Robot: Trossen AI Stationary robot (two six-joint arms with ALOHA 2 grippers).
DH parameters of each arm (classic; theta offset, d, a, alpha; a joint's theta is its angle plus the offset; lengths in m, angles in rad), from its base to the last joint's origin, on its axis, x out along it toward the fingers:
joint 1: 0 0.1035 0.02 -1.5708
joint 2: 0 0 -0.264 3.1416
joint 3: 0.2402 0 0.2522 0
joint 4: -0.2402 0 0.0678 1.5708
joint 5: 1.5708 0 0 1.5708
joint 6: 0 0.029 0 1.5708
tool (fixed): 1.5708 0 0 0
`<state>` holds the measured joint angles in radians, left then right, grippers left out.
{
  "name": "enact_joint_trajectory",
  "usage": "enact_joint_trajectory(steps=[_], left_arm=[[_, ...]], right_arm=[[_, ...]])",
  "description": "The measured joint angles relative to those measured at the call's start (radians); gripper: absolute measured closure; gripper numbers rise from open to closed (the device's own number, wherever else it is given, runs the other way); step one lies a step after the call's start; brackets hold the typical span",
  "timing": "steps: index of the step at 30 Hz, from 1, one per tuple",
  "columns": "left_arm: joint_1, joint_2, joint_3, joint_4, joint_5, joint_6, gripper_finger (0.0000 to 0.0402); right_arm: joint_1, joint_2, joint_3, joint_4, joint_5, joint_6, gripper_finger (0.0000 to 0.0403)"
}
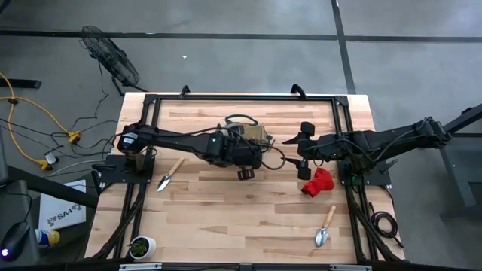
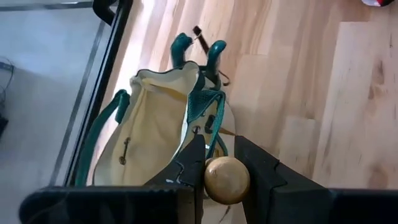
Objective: Pick & Place Garden tools in Gardening bag
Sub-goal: Put the hand rake into the gardening bag
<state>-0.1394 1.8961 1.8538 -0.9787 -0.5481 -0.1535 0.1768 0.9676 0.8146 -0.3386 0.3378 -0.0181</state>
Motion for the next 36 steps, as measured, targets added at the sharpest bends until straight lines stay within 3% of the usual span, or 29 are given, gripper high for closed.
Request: enact_joint_trajectory(steps=[12, 24, 32, 36], left_arm=[[0.002, -0.001, -0.135, 0.114, 0.062, -0.008, 0.0342], [0.002, 0.000, -0.161, 0.161, 0.004, -0.002, 0.0342], [0.002, 0.000, -0.161, 0.161, -0.138, 0.000, 0.0342], [0.003, 0.000, -0.161, 0.161, -0.137, 0.004, 0.0342]], right_arm=[[0.000, 0.000, 0.000, -0.001, 0.000, 0.014, 0.0160], [0.000, 0.000, 0.000, -0.002, 0.000, 0.015, 0.0160], [0.000, 0.000, 0.000, -0.002, 0.000, 0.015, 0.0160], [0.000, 0.000, 0.000, -0.002, 0.000, 0.015, 0.0160]])
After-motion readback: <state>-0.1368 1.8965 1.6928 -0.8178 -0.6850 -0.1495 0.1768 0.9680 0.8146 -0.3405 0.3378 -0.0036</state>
